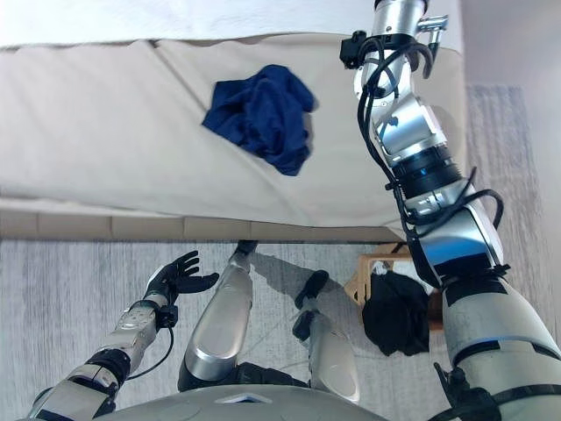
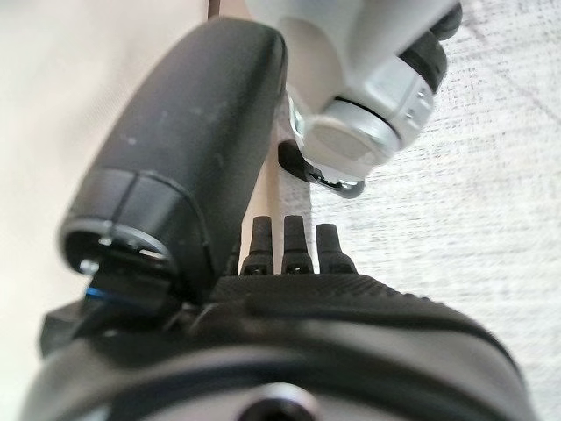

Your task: Pick up the clothes from the bed and place them into the basket

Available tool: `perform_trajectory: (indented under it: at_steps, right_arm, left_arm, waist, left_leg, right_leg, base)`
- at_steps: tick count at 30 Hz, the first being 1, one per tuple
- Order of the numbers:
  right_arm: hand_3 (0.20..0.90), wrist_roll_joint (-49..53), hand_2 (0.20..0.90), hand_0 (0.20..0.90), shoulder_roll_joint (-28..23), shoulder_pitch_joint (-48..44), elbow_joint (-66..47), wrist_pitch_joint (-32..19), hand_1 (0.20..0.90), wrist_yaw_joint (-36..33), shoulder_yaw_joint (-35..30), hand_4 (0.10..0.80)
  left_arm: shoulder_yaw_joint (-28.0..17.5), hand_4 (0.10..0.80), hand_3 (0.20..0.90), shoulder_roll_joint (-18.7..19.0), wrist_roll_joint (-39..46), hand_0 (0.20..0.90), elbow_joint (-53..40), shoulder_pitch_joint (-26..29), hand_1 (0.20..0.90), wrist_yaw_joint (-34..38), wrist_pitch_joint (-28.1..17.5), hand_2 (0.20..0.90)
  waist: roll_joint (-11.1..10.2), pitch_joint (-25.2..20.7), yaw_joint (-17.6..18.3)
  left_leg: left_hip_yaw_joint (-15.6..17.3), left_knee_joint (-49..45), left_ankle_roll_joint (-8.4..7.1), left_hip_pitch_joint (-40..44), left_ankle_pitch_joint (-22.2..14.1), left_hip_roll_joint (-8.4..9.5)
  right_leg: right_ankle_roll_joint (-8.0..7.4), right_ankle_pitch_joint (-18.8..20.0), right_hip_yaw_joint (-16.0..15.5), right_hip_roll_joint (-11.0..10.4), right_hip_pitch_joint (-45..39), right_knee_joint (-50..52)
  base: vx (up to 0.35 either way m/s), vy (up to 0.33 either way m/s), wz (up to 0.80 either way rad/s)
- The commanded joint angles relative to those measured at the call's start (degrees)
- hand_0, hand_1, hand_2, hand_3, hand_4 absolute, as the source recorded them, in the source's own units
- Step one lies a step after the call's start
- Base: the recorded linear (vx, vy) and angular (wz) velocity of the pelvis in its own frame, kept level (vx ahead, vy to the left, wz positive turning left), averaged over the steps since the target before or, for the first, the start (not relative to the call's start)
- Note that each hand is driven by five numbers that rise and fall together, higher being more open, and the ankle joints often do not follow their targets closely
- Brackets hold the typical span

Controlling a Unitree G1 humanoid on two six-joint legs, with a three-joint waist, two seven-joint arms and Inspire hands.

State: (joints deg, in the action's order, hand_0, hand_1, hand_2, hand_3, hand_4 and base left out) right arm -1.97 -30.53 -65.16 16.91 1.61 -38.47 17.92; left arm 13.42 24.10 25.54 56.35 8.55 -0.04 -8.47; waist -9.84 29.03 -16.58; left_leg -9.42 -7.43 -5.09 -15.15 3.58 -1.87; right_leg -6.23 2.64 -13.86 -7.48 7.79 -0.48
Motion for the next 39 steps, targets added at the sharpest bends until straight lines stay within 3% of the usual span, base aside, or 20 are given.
perform_trajectory:
  at_steps: [1,7,9,10,11,12,15,20,25,30,39]
  right_arm:
    - [0.2,-4.81,0.3,0.3,-9.48,2.71,-5.5,-3.66,0.3,-5.22,-3.88,0.1]
    - [0.2,-3.68,0.3,0.3,-14.74,7.51,-10.34,-3.67,0.3,-5.59,-7.79,0.1]
    - [0.2,1.36,0.3,0.3,-15.68,10.25,-10.71,-3.11,0.3,4.0,-8.32,0.1]
    - [0.403,5.89,0.474,0.474,-16.02,12.21,-10.09,-1.38,0.474,14.68,-7.16,0.303]
    - [0.9,8.87,0.9,0.9,-16.11,13.86,-10.01,0.96,0.9,20.94,-6.08,0.8]
    - [0.9,12.53,0.9,0.9,-17.08,16.41,-10.07,6.48,0.9,32.0,-3.69,0.8]
    - [0.9,12.63,0.9,0.9,-19.98,19.97,-7.04,5.86,0.9,42.43,-1.11,0.8]
    - [0.9,9.46,0.9,0.9,-17.95,18.14,0.98,5.79,0.9,49.84,1.89,0.8]
    - [0.9,1.44,0.9,0.9,-12.64,11.63,8.75,7.13,0.9,48.87,8.98,0.8]
    - [0.9,-4.93,0.9,0.9,-10.93,8.99,13.95,9.69,0.9,48.09,14.64,0.8]
    - [0.9,-5.44,0.9,0.9,-3.01,4.1,31.73,11.0,0.9,37.69,15.6,0.8]
  left_arm:
    - [0.25,0.8,0.9,-2.13,-3.57,0.9,3.45,-3.77,0.9,-0.04,-0.02,0.9]
    - [1.08,0.8,0.9,-4.22,-6.57,0.9,4.2,-2.96,0.9,-0.21,1.73,0.9]
    - [0.93,0.8,0.9,-4.78,-7.15,0.9,3.81,-2.54,0.9,-0.45,2.9,0.9]
    - [0.8,0.8,0.9,-4.93,-7.58,0.9,3.17,-2.2,0.9,-0.68,3.71,0.9]
    - [0.93,0.8,0.9,-4.92,-7.42,0.9,2.99,-2.11,0.9,-0.67,4.08,0.9]
    - [1.09,0.8,0.9,-4.68,-7.61,0.9,2.41,-2.04,0.9,-0.97,4.26,0.9]
    - [1.97,0.8,0.9,-4.78,-6.92,0.9,1.66,-2.18,0.9,-0.95,4.22,0.9]
    - [3.17,0.8,0.9,-5.53,-7.27,0.9,0.53,-2.15,0.9,-1.25,4.17,0.9]
    - [4.21,0.8,0.9,-4.81,-6.72,0.9,0.31,-0.22,0.9,-1.81,4.29,0.9]
    - [3.82,0.8,0.9,-3.02,-5.34,0.9,1.42,0.45,0.9,-1.24,4.69,0.9]
    - [0.82,0.8,0.9,-0.09,-6.29,0.9,4.1,-0.77,0.9,-1.76,3.86,0.9]
  waist:
    - [3.07,-8.66,3.92]
    - [4.07,-13.07,8.83]
    - [4.38,-14.26,10.28]
    - [4.36,-14.79,11.03]
    - [4.29,-15.17,11.41]
    - [4.03,-15.69,12.03]
    - [3.44,-16.52,12.79]
    - [3.18,-16.14,10.69]
    - [4.05,-11.65,5.43]
    - [5.04,-8.02,1.18]
    - [5.23,-6.2,-7.15]
  left_leg:
    - [6.09,11.22,3.73,7.76,-0.85,-0.58]
    - [9.32,11.62,3.55,11.37,-1.73,-0.68]
    - [10.54,11.13,3.39,12.53,-2.1,-0.61]
    - [11.17,10.53,3.25,12.84,-2.35,-0.62]
    - [11.63,10.27,3.16,13.02,-2.39,-0.7]
    - [12.05,10.11,3.11,13.25,-2.3,-0.82]
    - [12.54,9.8,2.79,13.77,-2.07,-1.41]
    - [10.93,8.85,2.11,13.2,-1.83,-1.44]
    - [6.18,6.97,1.53,9.27,-0.67,-0.28]
    - [0.77,3.84,2.09,6.11,-0.6,1.66]
    - [-5.48,5.57,2.96,4.58,0.79,3.47]
  right_leg:
    - [-1.21,0.0,0.81,0.62,-2.32,2.72]
    - [-0.14,0.45,3.99,1.53,-4.04,0.87]
    - [0.11,0.55,4.77,1.46,-4.65,0.77]
    - [0.23,0.67,5.3,1.35,-4.88,0.7]
    - [0.32,0.74,5.5,1.35,-5.05,0.63]
    - [0.56,0.84,5.93,1.4,-5.29,0.36]
    - [1.09,0.74,6.14,1.63,-6.04,0.24]
    - [1.73,0.32,3.96,1.34,-7.08,0.39]
    - [2.25,-0.56,-1.38,0.12,-6.47,2.04]
    - [2.73,-2.52,-4.72,-1.27,-5.95,5.64]
    - [1.42,-3.27,-9.84,-2.44,-7.69,6.35]
  base:
    - [-0.007,-0.057,-0.42]
    - [0.018,-0.067,-0.42]
    - [0.038,-0.023,-0.38]
    - [0.049,-0.025,-0.48]
    - [0.05,-0.061,-0.46]
    - [0.045,-0.057,-0.37]
    - [0.078,-0.055,-0.25]
    - [0.049,-0.006,-0.03]
    - [-0.087,0.04,0.36]
    - [-0.039,0.064,0.69]
    - [0.058,0.032,0.6]
